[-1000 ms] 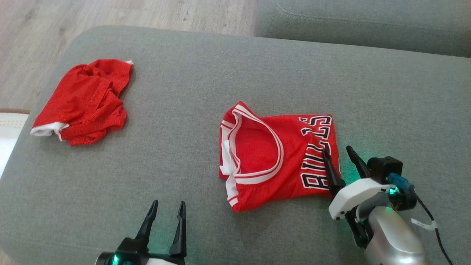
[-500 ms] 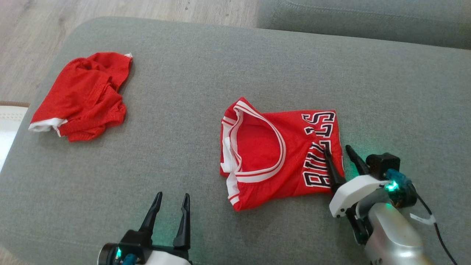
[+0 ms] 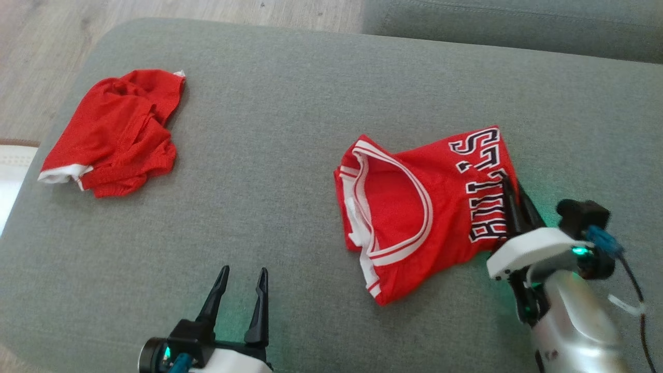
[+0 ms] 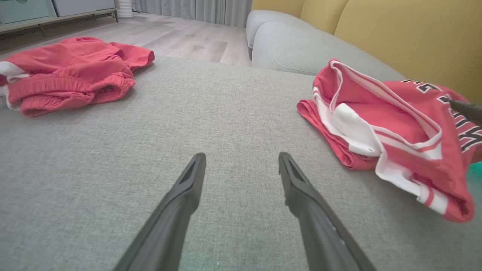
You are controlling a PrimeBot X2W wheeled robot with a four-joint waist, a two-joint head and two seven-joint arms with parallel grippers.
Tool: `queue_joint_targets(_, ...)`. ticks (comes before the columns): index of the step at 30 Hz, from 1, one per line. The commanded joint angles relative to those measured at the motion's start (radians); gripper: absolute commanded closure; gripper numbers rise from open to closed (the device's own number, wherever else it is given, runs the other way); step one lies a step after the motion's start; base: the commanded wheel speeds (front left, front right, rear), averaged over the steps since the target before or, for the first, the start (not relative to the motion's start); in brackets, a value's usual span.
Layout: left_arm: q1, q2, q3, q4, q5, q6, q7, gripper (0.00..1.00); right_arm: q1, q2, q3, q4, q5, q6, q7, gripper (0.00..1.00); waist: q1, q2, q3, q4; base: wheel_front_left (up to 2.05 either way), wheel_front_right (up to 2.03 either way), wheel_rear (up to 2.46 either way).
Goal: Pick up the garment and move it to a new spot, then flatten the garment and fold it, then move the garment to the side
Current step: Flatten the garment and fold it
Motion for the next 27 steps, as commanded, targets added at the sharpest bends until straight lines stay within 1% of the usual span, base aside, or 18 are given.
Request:
queue_joint_targets(1,-0.026,-0.001,0.035,-0.031,-0.007,0.006,-0.008,0.0,0.026,0.0,0.005,-0.062,0.016,0.002,-0.014,1.0,0.0,0.0,-0.003,-0.006,0.0,0.0,0.0)
queue_joint_targets(4,-0.023,-0.001,0.038,-0.032,-0.011,0.007,-0.008,0.0,0.092,0.0,-0.027,-0.124,0.021,0.002,-0.014,1.0,0.0,0.0,-0.01,-0.019,0.0,0.0,0.0)
queue_joint_targets(7,-0.021,-0.001,0.04,-0.031,-0.01,0.005,-0.008,0.0,0.137,0.0,-0.061,-0.104,-0.009,0.002,-0.014,1.0,0.0,0.0,-0.018,-0.039,0.0,0.0,0.0)
queue_joint_targets(8,-0.021,-0.001,0.04,-0.029,-0.01,0.005,-0.008,0.0,0.143,0.0,-0.075,-0.086,-0.02,0.002,-0.014,0.64,0.0,0.0,-0.021,-0.045,0.0,0.0,0.0)
queue_joint_targets(9,-0.022,-0.001,0.04,-0.027,-0.008,0.003,-0.008,0.0,0.145,0.0,-0.088,-0.071,-0.03,0.002,-0.014,0.0,0.0,0.0,-0.025,-0.051,0.0,0.0,0.0)
queue_joint_targets(11,-0.025,-0.001,0.041,-0.028,-0.006,0.003,-0.008,0.0,0.142,0.0,-0.103,-0.07,-0.042,0.002,-0.014,0.0,0.0,0.0,-0.029,-0.063,0.0,0.0,0.0)
queue_joint_targets(13,-0.028,-0.001,0.044,-0.029,-0.003,0.005,-0.008,0.0,0.14,0.0,-0.113,-0.113,-0.063,0.002,-0.014,0.0,0.0,0.0,-0.033,-0.074,0.0,0.0,0.0)
queue_joint_targets(15,-0.032,-0.001,0.048,-0.03,0.0,0.007,-0.008,0.0,0.146,0.0,-0.116,-0.198,-0.093,0.002,-0.014,0.0,0.0,0.0,-0.039,-0.085,0.0,0.0,0.0)
queue_joint_targets(19,-0.036,-0.001,0.067,-0.034,0.015,0.008,-0.008,0.0,0.192,0.0,-0.087,-0.392,-0.171,0.002,-0.014,0.0,0.0,0.0,-0.056,-0.104,0.0,0.0,0.0)
queue_joint_targets(21,-0.035,-0.001,0.08,-0.035,0.025,0.009,-0.008,0.0,0.223,0.0,-0.069,-0.449,-0.199,0.002,-0.014,0.0,0.0,0.0,-0.068,-0.113,0.0,0.0,0.0)
queue_joint_targets(24,-0.026,-0.001,0.102,-0.036,0.043,0.008,-0.008,0.0,0.269,0.0,-0.049,-0.473,-0.217,0.002,-0.014,0.0,0.0,0.0,-0.091,-0.127,0.0,0.0,0.0)
queue_joint_targets(27,-0.013,-0.001,0.112,-0.036,0.052,0.007,-0.008,0.0,0.3,0.0,-0.034,-0.467,-0.221,0.002,-0.014,0.0,0.0,0.0,-0.107,-0.136,0.0,0.0,0.0)
